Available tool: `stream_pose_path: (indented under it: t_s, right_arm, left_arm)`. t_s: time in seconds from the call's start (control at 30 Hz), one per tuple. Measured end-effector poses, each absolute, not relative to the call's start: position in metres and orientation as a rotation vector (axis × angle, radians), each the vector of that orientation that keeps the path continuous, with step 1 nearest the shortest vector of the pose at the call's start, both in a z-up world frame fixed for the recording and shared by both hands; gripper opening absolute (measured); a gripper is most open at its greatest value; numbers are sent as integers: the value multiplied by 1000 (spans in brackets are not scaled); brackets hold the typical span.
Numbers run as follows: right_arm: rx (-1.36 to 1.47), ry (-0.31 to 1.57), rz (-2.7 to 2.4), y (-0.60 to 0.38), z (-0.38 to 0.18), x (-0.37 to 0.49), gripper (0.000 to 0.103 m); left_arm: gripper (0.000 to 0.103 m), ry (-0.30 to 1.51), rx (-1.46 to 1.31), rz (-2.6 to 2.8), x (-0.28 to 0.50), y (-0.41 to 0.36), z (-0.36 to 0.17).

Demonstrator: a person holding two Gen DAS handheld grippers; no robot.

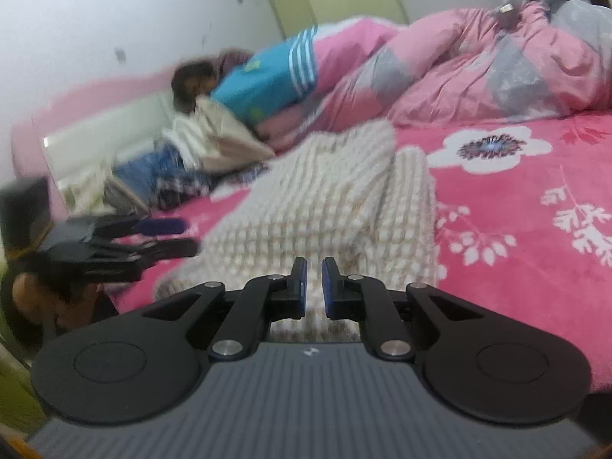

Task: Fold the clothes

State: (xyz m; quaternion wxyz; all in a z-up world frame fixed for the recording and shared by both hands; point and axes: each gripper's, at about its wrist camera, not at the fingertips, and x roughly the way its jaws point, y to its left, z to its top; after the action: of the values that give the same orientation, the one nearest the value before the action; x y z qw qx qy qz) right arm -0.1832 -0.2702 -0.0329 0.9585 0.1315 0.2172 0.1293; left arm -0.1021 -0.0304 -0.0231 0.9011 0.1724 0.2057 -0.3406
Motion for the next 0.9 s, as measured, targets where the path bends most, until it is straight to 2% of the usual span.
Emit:
stream_pose_path:
  t_s: [0.03, 0.07, 0.17, 0.33, 0.37, 0.5, 0.6, 0.67, 0.73, 0.77, 0.83, 0.9]
  right_arm:
    - [262, 480, 249, -270, -41, -179, 7]
    - [257, 503, 246, -268, -50, -177, 0]
    - [262, 537, 246, -266, -69, -176, 0]
    - [204, 543, 247, -264, -43, -175, 0]
    - [173, 530, 248, -261, -31, -175, 3]
    - [37, 402, 276, -243, 14, -162, 4]
    - [-63, 433, 239, -229, 10, -130, 4]
    - [-102, 557, 172, -231, -17, -105, 0]
    - [-77, 599, 168, -241, -43, -97, 0]
    - [-47, 613, 166, -244, -40, -96, 0]
    - [-70, 640, 152, -240, -33, -96, 0]
    - [-137, 654, 143, -228, -22, -95, 0]
  left_arm:
    - [47, 398, 394, -708, -106, -34, -28]
    - [48, 379, 424, -707, -109, -36, -32]
    - [48, 349, 462, -693, -116, -39, -38]
    - [49, 328, 446, -691, -114, -39, -40]
    - [50, 322, 443, -690, -115, -38, -41]
    - [51, 301, 426, -685, -119, -38, -43]
    - [51, 284, 401, -697, -119, -33, -45]
    - [56, 274, 369, -737, -119, -29, -46]
    - [61, 272, 349, -750, -120, -29, -45]
    - [61, 276, 322, -757, -119, -26, -43]
    - [70, 296, 249, -777, -114, -18, -38]
    - [70, 311, 151, -771, -111, -6, -33]
